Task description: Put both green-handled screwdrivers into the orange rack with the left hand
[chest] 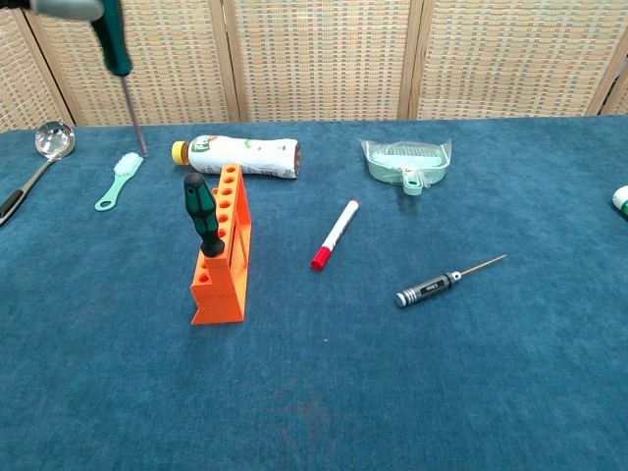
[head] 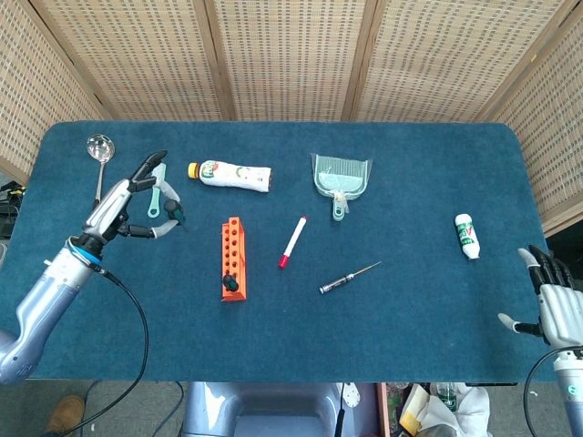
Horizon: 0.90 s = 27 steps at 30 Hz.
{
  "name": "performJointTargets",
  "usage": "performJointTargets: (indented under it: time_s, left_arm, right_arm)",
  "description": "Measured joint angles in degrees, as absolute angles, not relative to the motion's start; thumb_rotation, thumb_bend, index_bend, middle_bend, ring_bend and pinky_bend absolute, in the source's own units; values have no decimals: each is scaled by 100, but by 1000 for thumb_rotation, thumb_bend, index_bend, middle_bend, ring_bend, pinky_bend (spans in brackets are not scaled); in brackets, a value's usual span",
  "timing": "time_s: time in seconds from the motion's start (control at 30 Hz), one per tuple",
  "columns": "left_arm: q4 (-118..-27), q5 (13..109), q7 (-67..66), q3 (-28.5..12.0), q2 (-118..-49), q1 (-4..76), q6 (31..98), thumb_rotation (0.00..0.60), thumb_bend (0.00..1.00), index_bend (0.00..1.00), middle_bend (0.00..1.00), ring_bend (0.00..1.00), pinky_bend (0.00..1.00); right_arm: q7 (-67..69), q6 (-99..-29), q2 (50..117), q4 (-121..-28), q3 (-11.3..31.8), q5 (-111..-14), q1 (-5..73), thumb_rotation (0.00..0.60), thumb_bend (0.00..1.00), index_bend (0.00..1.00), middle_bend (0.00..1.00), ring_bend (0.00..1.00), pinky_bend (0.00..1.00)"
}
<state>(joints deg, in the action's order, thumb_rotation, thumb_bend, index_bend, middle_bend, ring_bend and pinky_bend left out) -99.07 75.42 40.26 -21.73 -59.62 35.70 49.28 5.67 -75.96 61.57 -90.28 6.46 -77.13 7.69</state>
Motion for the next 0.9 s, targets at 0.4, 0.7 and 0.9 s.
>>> performJointTargets:
  time_s: [0.4, 0.7, 0.9]
  left_arm:
    - [-10117, 6765, 3797, -2311, -6262, 4149, 4522, 600, 444, 646, 0, 0, 0]
    - [-9990, 6481, 3508, -2253, -6490, 4316, 4475, 600, 457, 646, 0, 0, 0]
    - [-9830, 6435, 3479, -2188, -6638, 4345, 4445, 600, 457, 646, 0, 0, 0]
  right_arm:
    - [669, -7550, 6140, -8973, 679, -7654, 782, 600, 0, 0, 0, 0, 0]
    - [702, -7520, 6130, -8959, 683, -7637, 788, 600, 0, 0, 0, 0, 0]
    - [702, -7523, 6127, -8961, 686, -7626, 784, 600, 0, 0, 0, 0, 0]
